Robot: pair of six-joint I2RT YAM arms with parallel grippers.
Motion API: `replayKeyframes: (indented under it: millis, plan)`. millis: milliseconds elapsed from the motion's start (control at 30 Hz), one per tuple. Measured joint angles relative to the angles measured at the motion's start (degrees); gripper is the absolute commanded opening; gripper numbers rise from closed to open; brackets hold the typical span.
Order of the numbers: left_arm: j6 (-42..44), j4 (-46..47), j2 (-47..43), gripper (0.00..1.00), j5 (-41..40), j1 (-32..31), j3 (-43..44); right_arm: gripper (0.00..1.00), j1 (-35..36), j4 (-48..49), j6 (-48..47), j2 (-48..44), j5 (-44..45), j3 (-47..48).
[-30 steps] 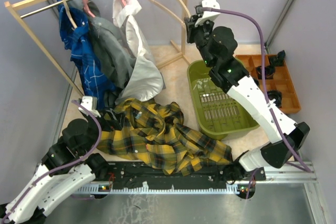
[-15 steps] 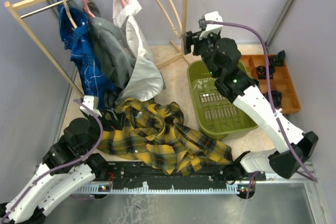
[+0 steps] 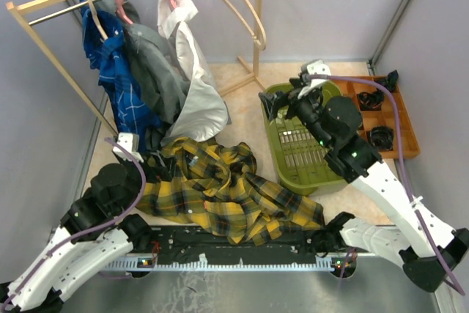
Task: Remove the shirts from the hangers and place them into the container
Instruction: Place the hanger at the clothesline, then pick up the shirt from the center of the board.
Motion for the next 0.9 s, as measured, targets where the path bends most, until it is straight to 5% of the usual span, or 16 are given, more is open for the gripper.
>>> replayKeyframes:
  millis: [300,500,667,900]
  plan:
    - [-0.07,-0.11,1.55,0.99,-0.15,0.00,0.00,0.99,0.00,-6.69,11.21,-14.23,-7.72,-19.47]
    - [-0.09,-0.26,0.24,0.99,-0.46,0.00,0.00,0.95,-0.15,-7.56,14.14,-20.24,-23.67,-26.47]
    - [-0.09,-0.26,-0.33,0.99,-0.61,0.00,0.00,0.96,1.38,-1.49,16.04,-16.52,-35.95,-26.77]
    - [-0.28,-0.31,-0.28,0.99,-0.92,0.00,0.00,0.99,21.27,-6.62,6.36,-0.85,-26.84,-24.28]
